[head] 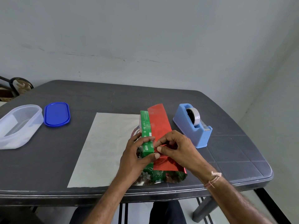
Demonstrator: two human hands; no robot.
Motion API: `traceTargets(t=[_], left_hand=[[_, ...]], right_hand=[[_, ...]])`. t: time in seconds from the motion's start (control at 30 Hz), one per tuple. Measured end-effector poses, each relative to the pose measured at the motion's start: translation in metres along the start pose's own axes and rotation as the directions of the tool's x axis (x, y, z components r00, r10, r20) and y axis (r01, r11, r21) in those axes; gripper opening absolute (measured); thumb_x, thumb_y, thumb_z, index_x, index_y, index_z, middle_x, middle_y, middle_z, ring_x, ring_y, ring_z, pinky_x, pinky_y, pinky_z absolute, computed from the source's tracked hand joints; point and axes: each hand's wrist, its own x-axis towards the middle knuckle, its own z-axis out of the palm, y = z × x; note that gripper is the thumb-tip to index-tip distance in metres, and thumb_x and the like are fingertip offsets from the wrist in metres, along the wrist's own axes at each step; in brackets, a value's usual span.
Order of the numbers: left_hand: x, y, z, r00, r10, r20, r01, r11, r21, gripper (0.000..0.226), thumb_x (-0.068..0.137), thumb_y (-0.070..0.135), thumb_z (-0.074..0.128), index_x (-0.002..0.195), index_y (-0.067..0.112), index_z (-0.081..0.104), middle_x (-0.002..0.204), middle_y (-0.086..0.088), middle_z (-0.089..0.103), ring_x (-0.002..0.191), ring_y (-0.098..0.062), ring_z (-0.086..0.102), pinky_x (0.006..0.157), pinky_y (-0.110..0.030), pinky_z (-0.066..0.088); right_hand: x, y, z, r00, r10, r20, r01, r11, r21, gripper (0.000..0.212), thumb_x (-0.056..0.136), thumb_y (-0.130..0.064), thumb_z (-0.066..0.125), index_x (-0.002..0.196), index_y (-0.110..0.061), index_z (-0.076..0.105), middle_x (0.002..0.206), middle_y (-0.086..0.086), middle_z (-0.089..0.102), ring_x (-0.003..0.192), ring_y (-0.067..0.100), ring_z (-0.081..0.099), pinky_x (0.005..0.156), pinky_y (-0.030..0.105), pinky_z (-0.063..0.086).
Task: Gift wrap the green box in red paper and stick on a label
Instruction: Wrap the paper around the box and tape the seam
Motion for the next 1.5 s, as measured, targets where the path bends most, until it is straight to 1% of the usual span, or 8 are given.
traceTargets(t=[0.33, 0.67, 0.8, 0.9, 0.97, 1.07, 1.27, 1.5], left_hand=[[-0.001, 0.002, 0.0, 1.0, 0.02, -0.006, -0.02, 1.0, 0.002, 0.062, 0.062, 0.075, 0.079, 0.12, 0.057, 0.065, 0.145, 0.03, 0.042, 0.134, -0.002, 0.05, 0.106, -0.041, 0.054], [-0.002, 0.003, -0.001, 1.0, 0.017, -0.001, -0.017, 1.0, 0.022, 0.055, 0.07, 0.062, 0.085, 0.121, 0.057, 0.064, 0.145, 0.033, 0.041, 0.134, 0.003, 0.048, 0.106, -0.037, 0.053], [-0.003, 0.003, -0.002, 1.0, 0.014, -0.003, -0.014, 1.0, 0.008, 0.059, 0.068, 0.066, 0.084, 0.122, 0.057, 0.064, 0.144, 0.033, 0.042, 0.134, 0.002, 0.05, 0.102, -0.03, 0.055], [-0.002, 0.003, -0.001, 1.0, 0.007, -0.004, -0.007, 1.0, -0.013, 0.058, 0.068, 0.063, 0.085, 0.122, 0.055, 0.065, 0.142, 0.034, 0.043, 0.132, 0.0, 0.052, 0.098, -0.027, 0.056], [-0.002, 0.002, -0.001, 1.0, 0.004, -0.006, -0.005, 1.0, -0.014, 0.057, 0.068, 0.063, 0.086, 0.121, 0.055, 0.065, 0.142, 0.034, 0.044, 0.132, 0.0, 0.052, 0.1, -0.03, 0.056], [-0.002, 0.002, -0.001, 1.0, -0.006, -0.01, 0.006, 1.0, -0.005, 0.064, 0.062, 0.071, 0.082, 0.122, 0.055, 0.065, 0.145, 0.031, 0.042, 0.132, 0.001, 0.051, 0.103, -0.037, 0.055], [-0.002, 0.0, -0.001, 0.999, -0.023, -0.023, 0.023, 1.0, -0.009, 0.068, 0.058, 0.071, 0.083, 0.121, 0.056, 0.065, 0.15, 0.027, 0.042, 0.134, -0.002, 0.051, 0.105, -0.04, 0.054], [-0.002, 0.002, 0.0, 1.0, -0.006, -0.02, 0.006, 1.0, 0.019, 0.061, 0.06, 0.07, 0.086, 0.114, 0.071, 0.059, 0.144, 0.034, 0.042, 0.126, 0.016, 0.049, 0.102, -0.029, 0.051]], right_hand=[[-0.003, 0.0, 0.001, 1.0, -0.017, -0.01, 0.017, 1.0, 0.004, 0.017, 0.085, -0.027, 0.082, 0.098, -0.038, 0.079, 0.103, -0.019, 0.065, 0.101, 0.0, 0.059, 0.087, 0.018, 0.049], [-0.006, 0.002, 0.003, 0.999, -0.002, -0.036, 0.003, 1.0, 0.022, 0.02, 0.085, -0.03, 0.082, 0.1, -0.043, 0.077, 0.105, -0.017, 0.065, 0.101, 0.003, 0.059, 0.089, 0.024, 0.052], [-0.009, -0.002, 0.002, 0.999, 0.009, -0.036, -0.007, 0.998, 0.062, 0.038, 0.085, -0.027, 0.082, 0.106, -0.056, 0.068, 0.102, -0.018, 0.062, 0.099, -0.002, 0.054, 0.086, 0.015, 0.046], [-0.006, 0.002, 0.002, 0.998, 0.063, -0.011, -0.061, 0.994, 0.087, 0.047, 0.085, -0.028, 0.082, 0.117, -0.056, 0.063, 0.103, -0.016, 0.062, 0.102, 0.005, 0.056, 0.092, 0.023, 0.049], [-0.005, 0.003, 0.0, 0.996, 0.089, 0.016, -0.09, 0.989, 0.121, 0.043, 0.086, -0.028, 0.081, 0.12, -0.05, 0.067, 0.102, -0.014, 0.063, 0.101, 0.01, 0.058, 0.094, 0.028, 0.052], [-0.002, -0.004, -0.009, 0.994, 0.09, 0.062, -0.1, 0.98, 0.17, 0.031, 0.09, -0.026, 0.078, 0.118, -0.039, 0.072, 0.097, -0.008, 0.068, 0.091, 0.013, 0.062, 0.085, 0.023, 0.055], [0.016, -0.022, -0.02, 0.997, 0.006, 0.073, 0.0, 0.996, -0.088, 0.017, 0.082, -0.045, 0.082, 0.097, -0.039, 0.077, 0.1, -0.015, 0.068, 0.086, 0.007, 0.062, 0.076, 0.023, 0.055], [0.029, -0.03, -0.008, 0.986, 0.013, 0.169, -0.015, 1.0, 0.008, 0.005, 0.085, -0.022, 0.084, 0.084, -0.023, 0.079, 0.089, -0.009, 0.075, 0.079, 0.02, 0.068, 0.074, 0.022, 0.056]])
